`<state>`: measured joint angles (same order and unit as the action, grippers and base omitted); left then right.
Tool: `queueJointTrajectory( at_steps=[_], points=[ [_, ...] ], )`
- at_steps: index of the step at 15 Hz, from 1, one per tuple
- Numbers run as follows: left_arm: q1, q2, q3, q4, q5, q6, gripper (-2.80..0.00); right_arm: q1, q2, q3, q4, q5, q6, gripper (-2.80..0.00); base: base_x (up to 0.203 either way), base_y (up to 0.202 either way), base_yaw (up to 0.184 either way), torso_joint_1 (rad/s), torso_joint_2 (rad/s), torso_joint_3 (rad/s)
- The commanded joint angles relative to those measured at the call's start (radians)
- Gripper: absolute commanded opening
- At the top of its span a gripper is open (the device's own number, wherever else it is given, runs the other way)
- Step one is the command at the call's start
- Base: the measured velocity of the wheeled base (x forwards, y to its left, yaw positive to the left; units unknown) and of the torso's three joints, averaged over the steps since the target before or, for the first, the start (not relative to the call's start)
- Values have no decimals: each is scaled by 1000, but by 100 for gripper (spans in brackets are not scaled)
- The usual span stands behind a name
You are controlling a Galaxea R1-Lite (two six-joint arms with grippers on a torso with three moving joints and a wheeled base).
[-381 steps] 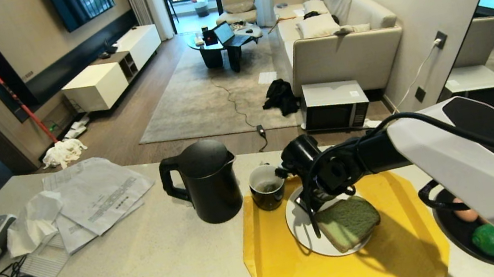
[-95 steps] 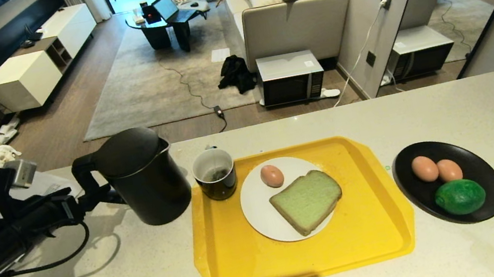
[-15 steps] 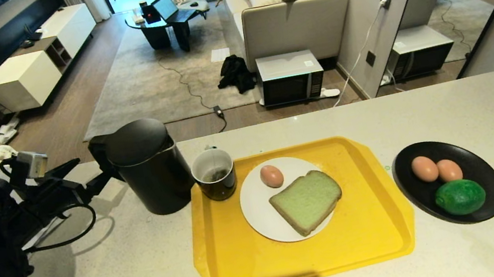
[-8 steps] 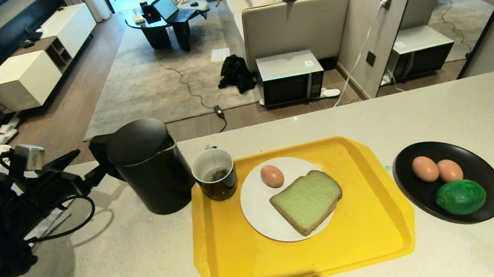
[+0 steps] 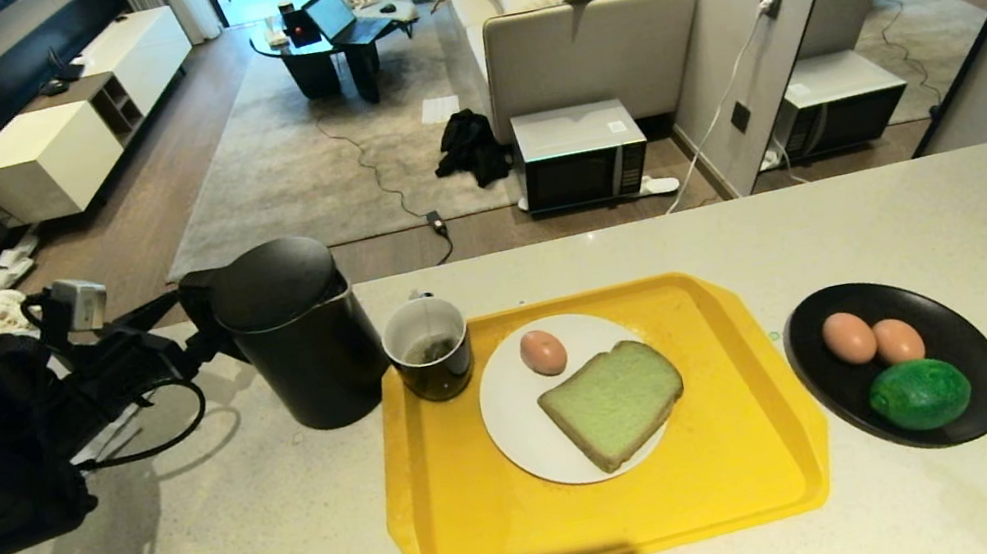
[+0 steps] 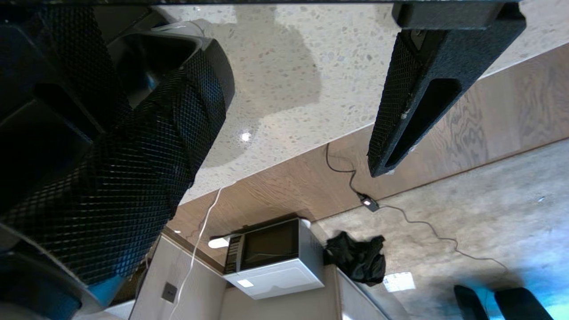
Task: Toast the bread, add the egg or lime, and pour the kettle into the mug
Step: Pick up the kettle
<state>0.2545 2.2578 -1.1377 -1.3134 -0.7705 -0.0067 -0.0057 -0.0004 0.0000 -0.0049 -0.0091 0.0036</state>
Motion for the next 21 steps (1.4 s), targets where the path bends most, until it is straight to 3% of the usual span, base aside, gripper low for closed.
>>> queueJointTrajectory(
  at_steps=[1,11,12,21],
  points=[
    [-6,16,-16,-7,-4,-1,0,0,0,0,-1,0,0,-280,0,0,0,0,0,0],
    [-7,54,-126,9,-3,-49,0,0,0,0,-1,0,1,-280,0,0,0,0,0,0],
    [-7,54,-131,12,-3,-50,-280,0,0,0,-1,0,1,-280,0,0,0,0,0,0],
    [-5,49,-132,7,-3,-69,-280,0,0,0,-1,0,0,-280,0,0,0,0,0,0]
  ],
)
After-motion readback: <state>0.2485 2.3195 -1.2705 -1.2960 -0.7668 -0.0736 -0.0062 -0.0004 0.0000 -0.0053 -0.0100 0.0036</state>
